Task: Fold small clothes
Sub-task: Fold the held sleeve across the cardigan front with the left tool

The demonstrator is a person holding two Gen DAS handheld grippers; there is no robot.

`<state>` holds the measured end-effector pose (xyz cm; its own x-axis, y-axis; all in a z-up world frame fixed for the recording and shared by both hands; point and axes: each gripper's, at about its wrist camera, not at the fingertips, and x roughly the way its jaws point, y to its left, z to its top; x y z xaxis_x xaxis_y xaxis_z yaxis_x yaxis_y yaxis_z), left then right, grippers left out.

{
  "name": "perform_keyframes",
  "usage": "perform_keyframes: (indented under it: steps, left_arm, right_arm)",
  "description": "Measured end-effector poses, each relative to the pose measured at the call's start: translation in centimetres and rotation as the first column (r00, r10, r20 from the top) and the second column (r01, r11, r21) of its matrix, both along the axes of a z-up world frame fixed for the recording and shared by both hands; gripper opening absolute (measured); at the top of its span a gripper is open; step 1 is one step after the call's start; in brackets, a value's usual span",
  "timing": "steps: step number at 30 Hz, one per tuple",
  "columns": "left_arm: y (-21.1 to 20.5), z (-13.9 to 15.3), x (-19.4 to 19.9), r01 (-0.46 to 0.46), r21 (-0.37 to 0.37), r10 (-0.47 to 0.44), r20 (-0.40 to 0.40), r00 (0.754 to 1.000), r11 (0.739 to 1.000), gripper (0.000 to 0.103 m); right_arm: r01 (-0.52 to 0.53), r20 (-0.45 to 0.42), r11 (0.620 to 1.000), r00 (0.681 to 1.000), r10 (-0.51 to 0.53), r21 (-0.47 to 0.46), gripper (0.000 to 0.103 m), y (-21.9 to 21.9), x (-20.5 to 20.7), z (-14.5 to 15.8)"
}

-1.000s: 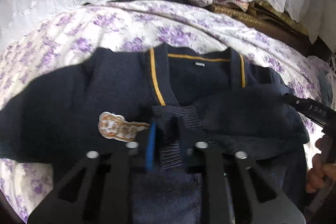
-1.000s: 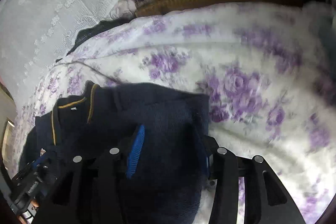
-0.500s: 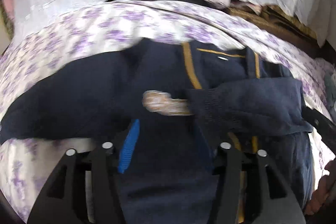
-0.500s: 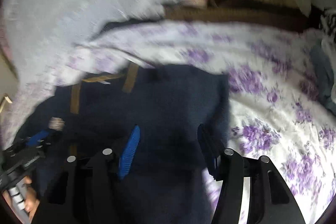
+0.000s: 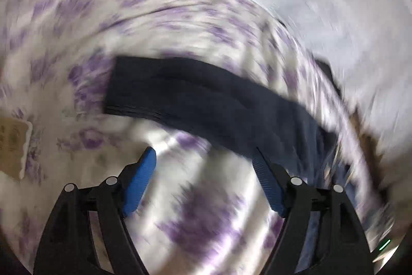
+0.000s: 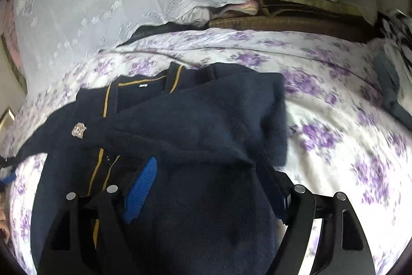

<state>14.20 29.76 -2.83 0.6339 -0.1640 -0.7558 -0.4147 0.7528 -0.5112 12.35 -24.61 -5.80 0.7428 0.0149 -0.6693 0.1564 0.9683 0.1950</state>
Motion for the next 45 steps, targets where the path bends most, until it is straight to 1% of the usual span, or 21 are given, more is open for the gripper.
perform_keyframes:
  steps: [1, 3, 6, 8, 11, 12, 16, 19, 22, 24, 26, 27, 28, 31, 33, 39, 45]
  left_arm:
    - [1.1, -0.7, 0.3, -0.009, -0.058, 0.009, 0.007, 1.000, 0.998, 0.074]
    - [2.0, -1.0, 0.5, -0.024, -0.093, 0.027, 0.028, 0.999, 0.995, 0.073]
    - [1.9, -0.8, 1.1, -0.039, -0.070, 0.042, 0.043, 0.998, 0.997, 0.073]
    - [1.8, -0.8, 1.5, -0.046, -0.055, 0.049, 0.047, 0.998, 0.997, 0.071]
    - [1.5, -0.7, 2.3, -0.044, -0.021, 0.045, 0.055, 0.997, 0.999, 0.059]
    - [1.6, -0.7, 2.4, -0.043, -0.018, 0.044, 0.059, 0.997, 0.999, 0.051]
    - [2.4, -1.3, 2.5, -0.053, -0.041, 0.056, 0.070, 0.996, 0.998, 0.032]
    - [2.4, -1.1, 2.3, -0.055, -0.030, 0.057, 0.077, 0.995, 0.998, 0.025]
    - [1.7, -0.4, 2.2, -0.049, 0.029, 0.046, 0.074, 0.996, 0.998, 0.021]
    - [0.8, 0.4, 2.2, -0.040, 0.091, 0.033, 0.078, 0.996, 0.995, 0.019]
    - [-0.5, 1.5, 2.1, -0.030, 0.184, 0.013, 0.089, 0.996, 0.982, 0.018]
    - [-1.4, 2.1, 1.9, -0.022, 0.240, -0.002, 0.099, 0.995, 0.971, 0.015]
    - [-2.1, 2.6, 1.8, -0.013, 0.273, -0.018, 0.110, 0.994, 0.962, 0.011]
    - [-4.4, 4.0, 1.2, 0.014, 0.350, -0.069, 0.146, 0.987, 0.937, 0.007]
    - [-5.8, 4.7, 0.9, 0.028, 0.391, -0.097, 0.158, 0.983, 0.920, 0.006]
    - [-10.1, 6.3, 0.3, 0.097, 0.476, -0.206, 0.182, 0.961, 0.874, 0.006]
    - [-14.0, 6.9, 0.5, 0.148, 0.532, -0.273, 0.164, 0.948, 0.834, 0.006]
  right_arm:
    - [0.009, 0.002, 1.000, 1.000, -0.009, 0.015, 0.080, 0.1, -0.2, 0.2]
    - [0.026, -0.010, 0.998, 1.000, -0.026, 0.058, 0.080, -0.7, -0.2, -0.3]
    - [0.043, -0.048, 0.991, 0.998, -0.038, 0.125, 0.080, -1.7, 0.5, -1.2]
    - [0.051, -0.060, 0.986, 0.997, -0.041, 0.161, 0.080, -2.2, 0.6, -1.6]
    - [0.050, -0.068, 0.985, 0.997, -0.039, 0.163, 0.080, -2.0, 0.6, -1.8]
    - [0.048, -0.070, 0.987, 0.997, -0.037, 0.156, 0.080, -1.8, 0.6, -1.8]
    - [0.039, -0.076, 0.989, 0.997, -0.028, 0.146, 0.080, -1.6, 0.7, -1.9]
    - [0.037, -0.077, 0.988, 0.997, -0.026, 0.148, 0.080, -1.7, 0.8, -2.0]
    - [0.031, -0.082, 0.989, 0.996, -0.019, 0.145, 0.082, -1.6, 1.1, -2.0]
    - [0.024, -0.086, 0.990, 0.996, -0.012, 0.141, 0.085, -1.5, 1.2, -2.1]
    - [0.019, -0.089, 0.990, 0.996, -0.007, 0.137, 0.086, -1.4, 1.4, -2.0]
    - [0.017, -0.090, 0.991, 0.996, -0.005, 0.135, 0.086, -1.3, 1.4, -2.1]
    - [0.016, -0.090, 0.991, 0.996, -0.004, 0.135, 0.087, -1.3, 1.5, -2.0]
    - [0.014, -0.091, 0.990, 0.996, -0.001, 0.141, 0.087, -1.4, 1.6, -2.1]
    - [0.011, -0.091, 0.990, 0.996, 0.002, 0.142, 0.088, -1.4, 1.7, -2.1]
    - [0.004, -0.092, 0.990, 0.996, 0.010, 0.144, 0.091, -1.2, 1.8, -2.1]
    - [-0.004, -0.095, 0.990, 0.995, 0.017, 0.142, 0.093, -1.1, 2.0, -2.2]
